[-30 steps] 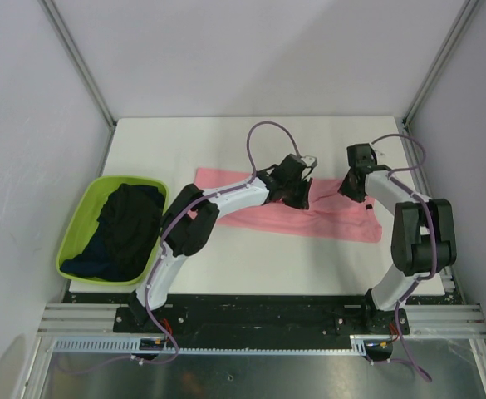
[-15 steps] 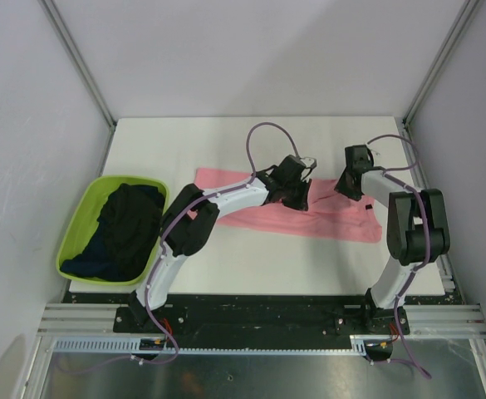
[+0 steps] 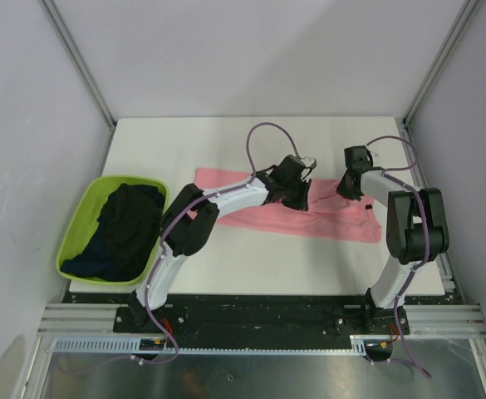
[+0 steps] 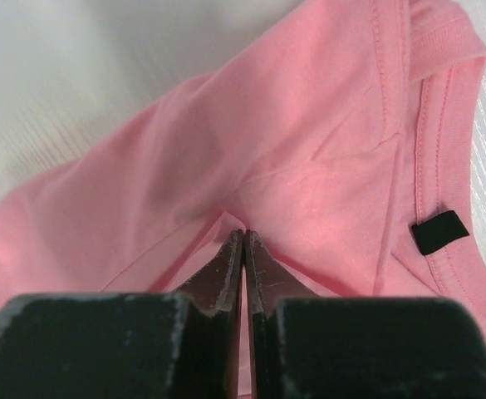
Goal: Fold and stack the t-shirts
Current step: Fold the other side of the tshirt into a rectangle, then rotate the tshirt 70 degrees, then grab the bottom of the folded rectangular tshirt with both arms
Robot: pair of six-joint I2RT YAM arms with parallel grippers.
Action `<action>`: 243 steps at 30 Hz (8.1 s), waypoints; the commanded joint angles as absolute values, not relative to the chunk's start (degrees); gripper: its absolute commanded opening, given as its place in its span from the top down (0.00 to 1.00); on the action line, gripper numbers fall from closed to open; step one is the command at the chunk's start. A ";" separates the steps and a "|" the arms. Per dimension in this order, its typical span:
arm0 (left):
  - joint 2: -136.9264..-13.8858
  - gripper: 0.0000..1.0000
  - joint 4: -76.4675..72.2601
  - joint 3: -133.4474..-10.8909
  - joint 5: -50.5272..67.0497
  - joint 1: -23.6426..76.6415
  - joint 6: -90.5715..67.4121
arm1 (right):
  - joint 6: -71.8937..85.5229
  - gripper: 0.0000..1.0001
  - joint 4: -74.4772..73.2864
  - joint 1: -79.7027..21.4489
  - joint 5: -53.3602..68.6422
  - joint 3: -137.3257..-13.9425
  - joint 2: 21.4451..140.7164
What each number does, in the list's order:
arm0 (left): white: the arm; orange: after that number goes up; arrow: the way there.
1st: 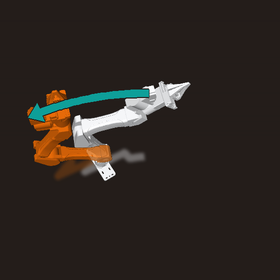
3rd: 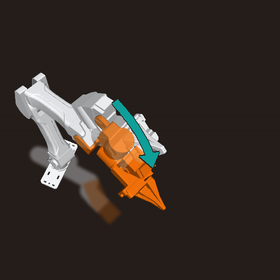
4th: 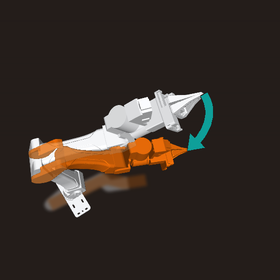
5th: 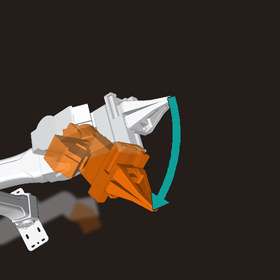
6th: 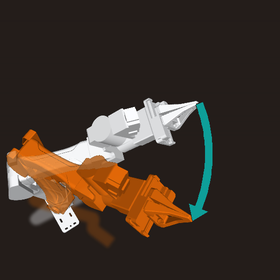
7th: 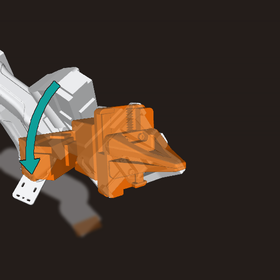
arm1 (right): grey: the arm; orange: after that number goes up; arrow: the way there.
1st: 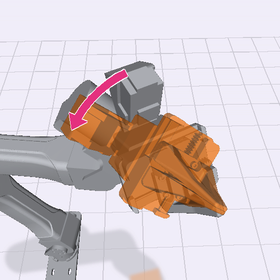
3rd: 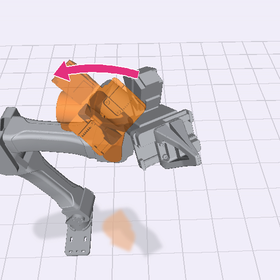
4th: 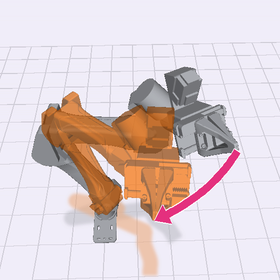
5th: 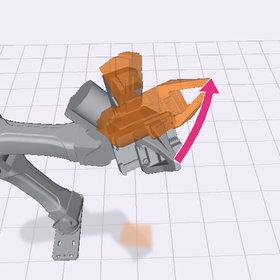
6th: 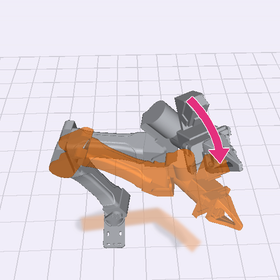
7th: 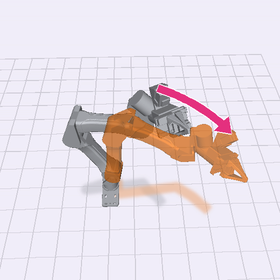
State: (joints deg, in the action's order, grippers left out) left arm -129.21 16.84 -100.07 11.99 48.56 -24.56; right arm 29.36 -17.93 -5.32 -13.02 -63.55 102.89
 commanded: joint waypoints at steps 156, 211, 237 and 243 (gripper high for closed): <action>-108.53 0.51 35.97 -75.53 1.68 37.81 -15.94 | 34.70 0.44 -37.68 6.54 -5.72 -111.25 134.12; -96.14 0.44 35.07 -78.59 3.19 63.54 -39.17 | 37.31 0.38 -40.21 2.02 1.41 -61.25 74.08; -84.95 0.60 29.66 -60.91 18.29 43.99 -22.70 | 84.94 0.61 -38.13 -53.94 -15.03 -34.11 64.96; -89.70 0.62 27.68 -61.71 19.72 46.77 -22.92 | 86.65 0.60 -35.41 -55.70 -14.37 -32.61 66.80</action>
